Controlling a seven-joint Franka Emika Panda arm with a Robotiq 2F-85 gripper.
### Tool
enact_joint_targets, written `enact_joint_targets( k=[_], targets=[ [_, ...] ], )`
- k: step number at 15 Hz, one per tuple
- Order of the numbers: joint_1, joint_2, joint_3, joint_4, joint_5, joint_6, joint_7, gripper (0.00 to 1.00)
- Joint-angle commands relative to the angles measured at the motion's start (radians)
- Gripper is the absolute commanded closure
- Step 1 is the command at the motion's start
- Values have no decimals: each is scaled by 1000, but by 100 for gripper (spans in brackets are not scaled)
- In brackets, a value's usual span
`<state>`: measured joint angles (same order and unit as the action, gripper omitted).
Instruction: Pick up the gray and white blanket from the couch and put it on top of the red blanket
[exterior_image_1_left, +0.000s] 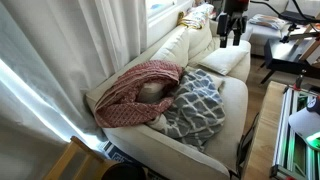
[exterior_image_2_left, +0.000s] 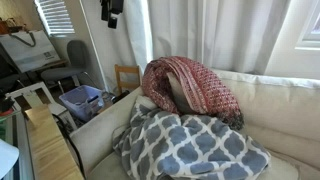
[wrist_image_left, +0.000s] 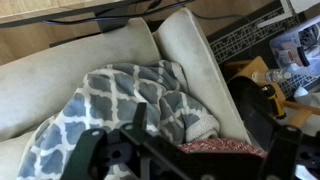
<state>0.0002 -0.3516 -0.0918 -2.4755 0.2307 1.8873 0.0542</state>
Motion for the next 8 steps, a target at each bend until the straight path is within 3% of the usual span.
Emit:
enact_joint_targets(
  k=[1,4,5,8],
  targets=[
    [-17,1,16,1,5,-3,-5,0],
    [-28,25,4,18,11,-4,6,0],
    [-40,83,-29,49,24,6,-51,0],
    [-100,262,-76,118,36,19,-5,0]
  ],
)
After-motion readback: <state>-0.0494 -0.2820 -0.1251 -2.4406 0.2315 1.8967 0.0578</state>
